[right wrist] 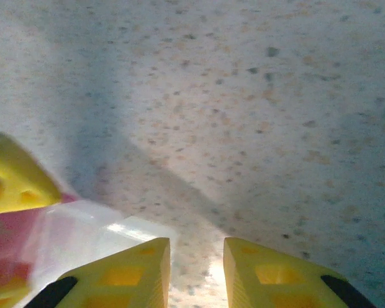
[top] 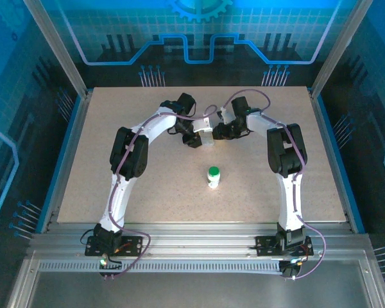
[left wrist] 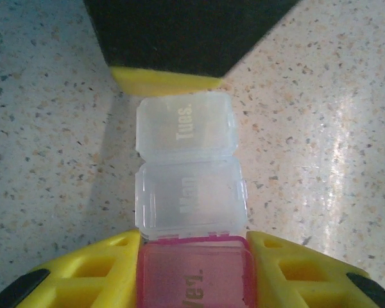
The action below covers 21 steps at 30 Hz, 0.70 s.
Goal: Sort the pills into containers
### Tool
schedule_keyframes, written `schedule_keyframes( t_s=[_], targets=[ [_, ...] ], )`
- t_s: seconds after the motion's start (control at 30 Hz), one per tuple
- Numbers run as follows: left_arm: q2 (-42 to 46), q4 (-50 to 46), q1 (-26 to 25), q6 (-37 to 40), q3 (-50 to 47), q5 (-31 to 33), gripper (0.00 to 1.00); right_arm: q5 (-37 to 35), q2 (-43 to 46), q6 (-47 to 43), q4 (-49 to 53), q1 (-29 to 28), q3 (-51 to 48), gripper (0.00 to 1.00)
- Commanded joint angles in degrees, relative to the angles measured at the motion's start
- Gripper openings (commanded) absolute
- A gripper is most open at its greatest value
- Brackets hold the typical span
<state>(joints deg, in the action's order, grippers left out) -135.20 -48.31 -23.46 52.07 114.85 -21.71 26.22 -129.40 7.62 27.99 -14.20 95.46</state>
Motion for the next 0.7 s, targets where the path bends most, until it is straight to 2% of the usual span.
schedule_keyframes(
  t_s=[0.0,0.1,0.23,0.33,0.4,0.5,0.6,0.67],
  targets=[
    [-1.04,-3.93,0.01,-1.19,2.22,-4.13,0.36,-3.35,-0.63,-1.11,1.37,0.57,-1.32,0.28],
    [-1.05,-4.24,0.02,-1.95,2.22,-3.52,0.36,-2.05,-0.28,-0.56,0.86,0.4,-1.74,0.29],
    [0.58,-2.1,-0.03,-3.09,-0.56,-2.99,0.35,2.24,1.17,1.95,-1.27,0.49,-3.26,0.36],
    [2.8,0.92,-0.43,-3.22,-4.52,-2.2,0.34,5.33,3.18,5.35,-4.28,1.01,-5.72,0.46],
    [5.83,6.52,-0.47,-3.62,-9.87,-2.06,0.35,9.26,4.74,8.19,-8.06,1.7,-8.51,0.49],
    [10.34,17.41,-0.74,-5.7,-18.18,-0.42,0.33,13.48,7.14,11.04,-11.84,2.09,-11.95,0.49],
    [11.53,17.42,-1.68,-6.23,-19.61,-0.33,0.33,12.67,9.29,11.28,-12.51,1.97,-14.31,0.47],
    [11.46,16.85,-2.53,-6.44,-20.02,0.8,0.34,12.28,10.41,11.23,-12.91,1.76,-15.59,0.42]
  ],
)
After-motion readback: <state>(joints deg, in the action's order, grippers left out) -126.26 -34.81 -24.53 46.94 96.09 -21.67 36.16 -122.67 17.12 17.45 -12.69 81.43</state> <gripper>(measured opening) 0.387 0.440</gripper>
